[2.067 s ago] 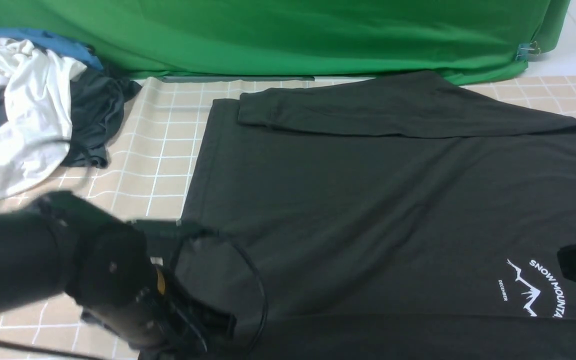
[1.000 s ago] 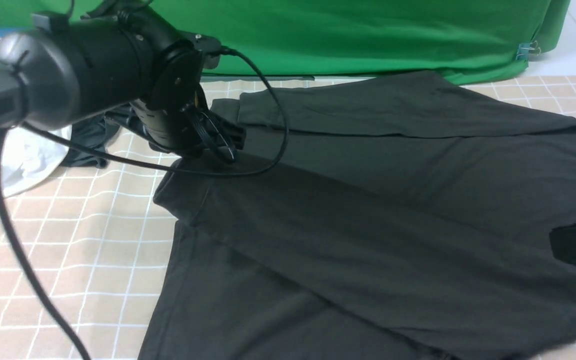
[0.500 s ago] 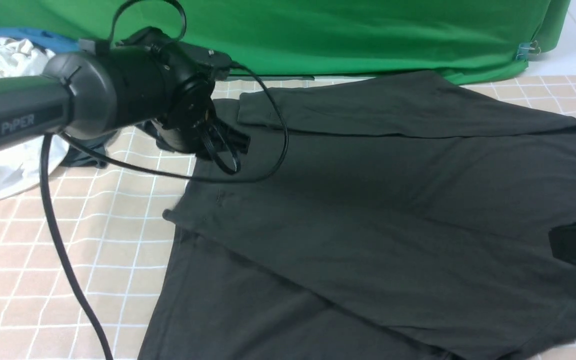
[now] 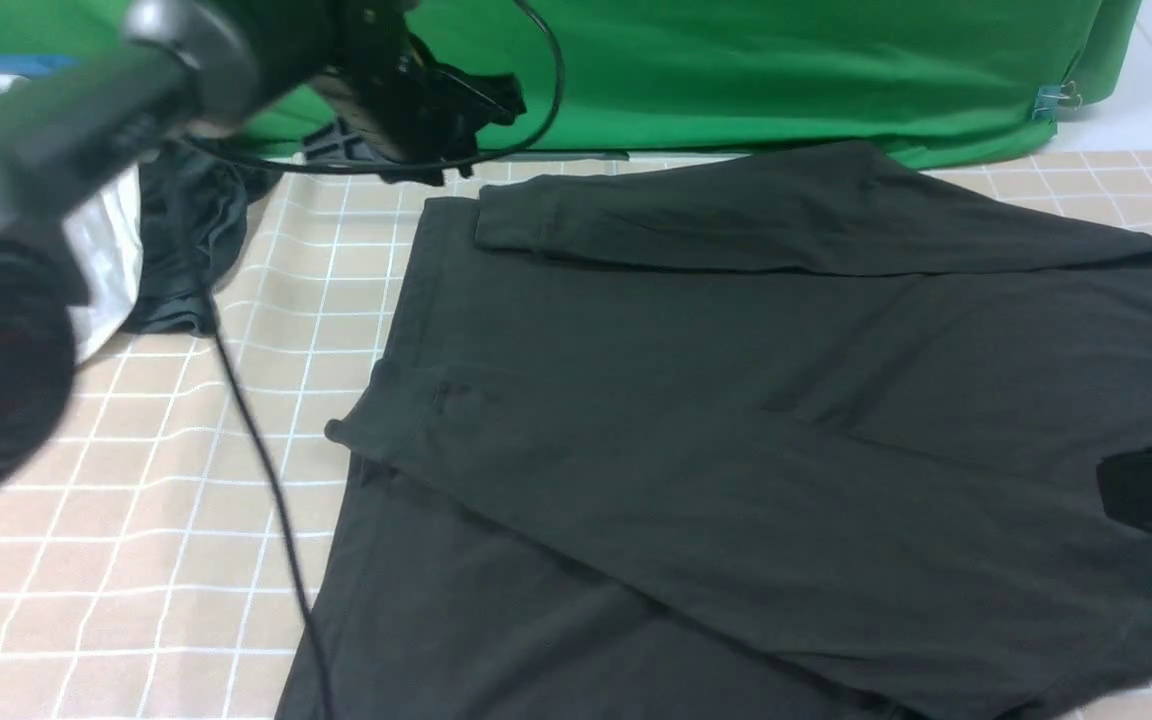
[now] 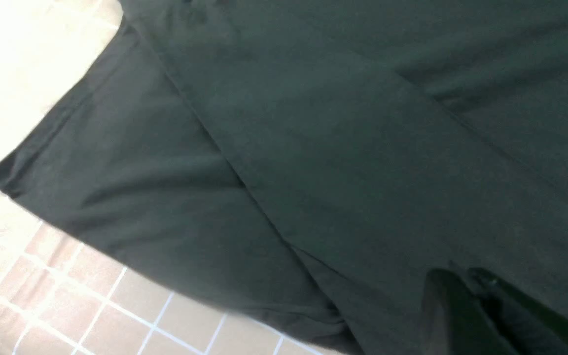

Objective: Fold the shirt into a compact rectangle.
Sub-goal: 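Grab the top left corner of the dark shirt with the left gripper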

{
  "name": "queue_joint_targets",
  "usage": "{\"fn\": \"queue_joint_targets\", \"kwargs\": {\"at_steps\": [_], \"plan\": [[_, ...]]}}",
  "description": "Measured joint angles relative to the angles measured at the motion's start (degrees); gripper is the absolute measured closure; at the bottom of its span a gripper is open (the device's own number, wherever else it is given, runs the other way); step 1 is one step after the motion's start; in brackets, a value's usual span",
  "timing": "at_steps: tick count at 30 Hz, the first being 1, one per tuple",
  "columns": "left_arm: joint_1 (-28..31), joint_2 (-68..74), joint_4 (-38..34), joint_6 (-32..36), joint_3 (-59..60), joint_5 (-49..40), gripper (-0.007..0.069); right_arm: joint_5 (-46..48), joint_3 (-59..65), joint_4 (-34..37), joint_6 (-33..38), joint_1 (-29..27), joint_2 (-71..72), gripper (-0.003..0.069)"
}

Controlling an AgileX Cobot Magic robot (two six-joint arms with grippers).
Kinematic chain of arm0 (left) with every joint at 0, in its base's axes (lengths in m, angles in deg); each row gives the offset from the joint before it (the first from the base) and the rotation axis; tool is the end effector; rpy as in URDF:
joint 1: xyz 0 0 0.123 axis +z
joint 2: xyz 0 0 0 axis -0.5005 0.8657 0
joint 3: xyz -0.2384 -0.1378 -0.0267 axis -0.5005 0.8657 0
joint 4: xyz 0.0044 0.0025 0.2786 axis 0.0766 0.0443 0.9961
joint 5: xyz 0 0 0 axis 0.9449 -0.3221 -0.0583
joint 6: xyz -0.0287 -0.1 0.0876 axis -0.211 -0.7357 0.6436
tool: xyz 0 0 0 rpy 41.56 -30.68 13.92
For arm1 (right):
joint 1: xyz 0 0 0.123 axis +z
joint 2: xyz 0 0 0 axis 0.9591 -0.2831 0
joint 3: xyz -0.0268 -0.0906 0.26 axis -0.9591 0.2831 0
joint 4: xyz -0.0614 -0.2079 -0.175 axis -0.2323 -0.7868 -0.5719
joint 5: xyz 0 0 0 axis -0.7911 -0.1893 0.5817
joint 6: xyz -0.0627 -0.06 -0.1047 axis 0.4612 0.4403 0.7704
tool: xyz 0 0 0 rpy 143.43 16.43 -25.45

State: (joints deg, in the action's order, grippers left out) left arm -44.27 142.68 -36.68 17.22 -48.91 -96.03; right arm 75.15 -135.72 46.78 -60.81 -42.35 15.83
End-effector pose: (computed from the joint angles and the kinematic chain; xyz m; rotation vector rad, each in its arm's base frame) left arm 0.5501 -0.1320 0.1821 -0.2170 2.4640 -0.2176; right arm 0.1806 0.1129 0.3067 -0.4137 2.3026 0.4006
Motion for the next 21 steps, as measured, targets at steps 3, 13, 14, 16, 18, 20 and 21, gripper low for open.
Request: {"fn": "queue_joint_targets", "kwargs": {"at_steps": [3, 13, 14, 16, 18, 20, 21], "plan": [[0.0, 4.9, -0.1, 0.7, -4.5, -0.2, 0.0369, 0.0, 0.0, 0.0, 0.0, 0.0, 0.0, 0.0599], [0.0, 13.3, -0.6, 2.0, -9.5, 2.8, 0.0142, 0.0, 0.0, 0.0, 0.0, 0.0, 0.0, 0.0588], [0.0, 13.4, -0.7, 2.8, -9.5, 3.0, 0.0147, 0.0, 0.0, 0.0, 0.0, 0.0, 0.0, 0.0588], [0.0, 13.4, -1.2, 4.8, -9.5, 3.0, 0.0182, 0.0, 0.0, 0.0, 0.0, 0.0, 0.0, 0.0588], [0.0, 13.4, -2.1, 6.3, -9.5, 3.0, 0.0293, 0.0, 0.0, 0.0, 0.0, 0.0, 0.0, 0.0588], [0.0, 13.5, -2.8, 6.5, -9.5, 3.0, 0.0376, 0.0, 0.0, 0.0, 0.0, 0.0, 0.0, 0.0588], [0.0, 13.5, -3.9, 6.8, -9.5, 2.8, 0.0481, 0.0, 0.0, 0.0, 0.0, 0.0, 0.0, 0.0588]]}}
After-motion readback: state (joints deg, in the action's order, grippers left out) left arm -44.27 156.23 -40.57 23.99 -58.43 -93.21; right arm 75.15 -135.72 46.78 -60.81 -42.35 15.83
